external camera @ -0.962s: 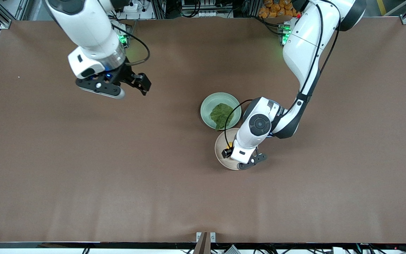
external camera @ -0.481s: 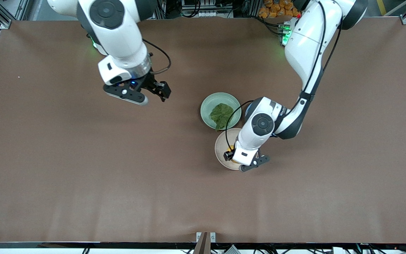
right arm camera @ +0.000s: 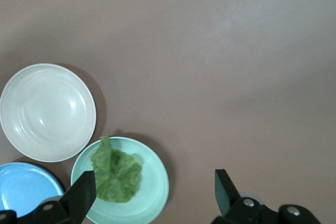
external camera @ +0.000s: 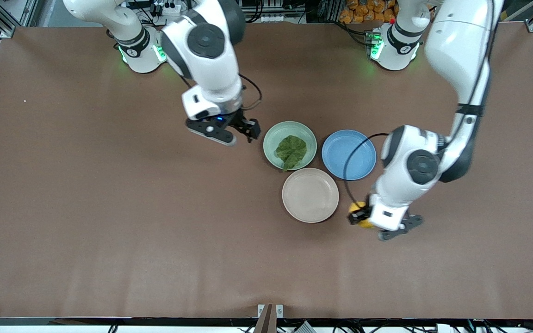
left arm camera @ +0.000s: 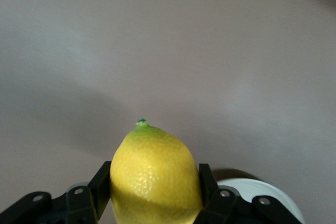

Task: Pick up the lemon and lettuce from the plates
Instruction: 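Carry the lemon off the plate and set it on the table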

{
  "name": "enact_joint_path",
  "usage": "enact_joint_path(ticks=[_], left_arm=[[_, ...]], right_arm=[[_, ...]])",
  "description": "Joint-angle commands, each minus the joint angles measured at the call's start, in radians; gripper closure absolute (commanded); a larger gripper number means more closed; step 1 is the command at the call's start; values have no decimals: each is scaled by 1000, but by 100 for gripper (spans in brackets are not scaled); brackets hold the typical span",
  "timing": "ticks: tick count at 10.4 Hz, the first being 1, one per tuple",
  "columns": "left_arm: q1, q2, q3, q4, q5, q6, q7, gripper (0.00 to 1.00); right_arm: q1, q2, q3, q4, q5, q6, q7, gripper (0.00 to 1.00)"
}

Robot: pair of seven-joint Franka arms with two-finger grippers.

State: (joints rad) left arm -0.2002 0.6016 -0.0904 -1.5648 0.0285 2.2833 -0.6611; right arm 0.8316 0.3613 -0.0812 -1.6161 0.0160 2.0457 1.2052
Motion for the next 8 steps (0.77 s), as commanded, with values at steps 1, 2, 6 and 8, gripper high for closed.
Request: enact_joint_path(ticks=[1, 2, 6, 8], left_arm=[[91, -34, -15, -83, 21, 7, 127, 100], [113, -29, -15, -84, 21, 4, 180, 100], [182, 27, -14, -86, 21, -28, 334, 100], [193, 41, -14, -84, 21, -28, 344, 100]], right_arm=[[58, 135, -11, 108, -33, 50, 140, 0], [61, 183, -11, 154, -42, 50, 181, 0], [113, 309, -11, 275, -87, 56, 293, 0], [126, 321, -11, 275, -87, 97, 298, 0]])
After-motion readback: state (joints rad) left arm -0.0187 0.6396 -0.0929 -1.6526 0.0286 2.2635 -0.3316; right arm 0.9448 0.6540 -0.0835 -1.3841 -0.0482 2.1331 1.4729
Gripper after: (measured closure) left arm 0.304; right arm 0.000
